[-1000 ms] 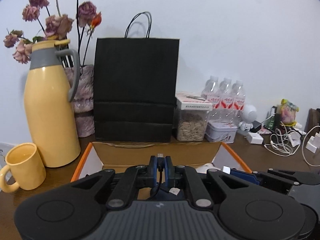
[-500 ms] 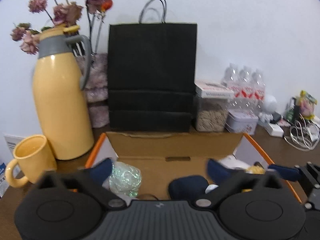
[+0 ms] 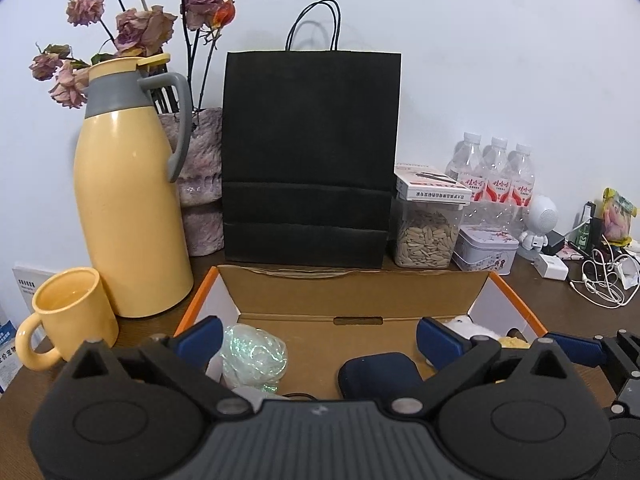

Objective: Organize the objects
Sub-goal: 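Carry the cap and cable plug into the cardboard box and open both tools, then withdraw both tools from the box back to the table items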

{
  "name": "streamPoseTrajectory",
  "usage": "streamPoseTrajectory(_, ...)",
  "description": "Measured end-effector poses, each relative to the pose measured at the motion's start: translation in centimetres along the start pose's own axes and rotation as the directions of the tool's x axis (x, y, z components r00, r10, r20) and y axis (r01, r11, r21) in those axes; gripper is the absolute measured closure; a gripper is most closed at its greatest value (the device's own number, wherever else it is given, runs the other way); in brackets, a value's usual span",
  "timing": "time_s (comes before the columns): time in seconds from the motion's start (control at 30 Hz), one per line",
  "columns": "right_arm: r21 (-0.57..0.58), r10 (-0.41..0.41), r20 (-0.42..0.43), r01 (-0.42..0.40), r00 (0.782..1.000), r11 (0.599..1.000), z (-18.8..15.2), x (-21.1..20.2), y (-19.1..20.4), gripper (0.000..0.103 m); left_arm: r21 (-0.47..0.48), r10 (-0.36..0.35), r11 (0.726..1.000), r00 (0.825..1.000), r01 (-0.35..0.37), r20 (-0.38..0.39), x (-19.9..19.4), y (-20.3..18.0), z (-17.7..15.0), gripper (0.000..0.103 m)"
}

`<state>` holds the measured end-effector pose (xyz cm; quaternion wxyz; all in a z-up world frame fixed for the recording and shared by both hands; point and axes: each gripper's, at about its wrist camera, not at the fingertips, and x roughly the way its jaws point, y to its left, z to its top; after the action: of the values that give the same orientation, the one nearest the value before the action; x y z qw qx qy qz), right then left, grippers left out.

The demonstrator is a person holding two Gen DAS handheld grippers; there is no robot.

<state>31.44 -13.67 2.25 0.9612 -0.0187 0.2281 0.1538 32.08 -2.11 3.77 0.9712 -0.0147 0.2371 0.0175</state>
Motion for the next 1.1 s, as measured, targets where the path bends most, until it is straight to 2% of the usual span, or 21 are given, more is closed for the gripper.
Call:
streamPoseTrajectory(0.23, 0.018, -0.003, 0.012, 0.002, 1.000, 1.000, 0.2, -0.8, -0.3, 0.000, -0.012, -0.017, 1.000, 1.000, 0.017, 0.013, -1.1, 0.2, -0.1, 0.000)
streamPoseTrajectory(0.63, -0.019, -0.004, 0.040, 0.005, 0.999, 1.000, -0.5, -4.2, 0.9, 0.000, -0.002, -0.028, 1.000, 0.999, 0.028, 0.040, -4.9, 0.6, -1.1, 0.000)
streamPoseTrajectory(0.9, -0.046, -0.018, 0.053, 0.021, 0.998, 0.999, -2.4, -7.1, 1.7, 0.000, 0.014, -0.042, 0.999, 0.998, 0.042, 0.043, -7.2, 0.7, -3.1, 0.000)
streamPoseTrajectory(1.1, -0.037, -0.005, 0.027, 0.006, 1.000, 0.999, -4.3, -9.0, 2.6, 0.000, 0.002, -0.046, 0.999, 0.998, 0.046, 0.045, -9.8, 1.7, -4.7, 0.000)
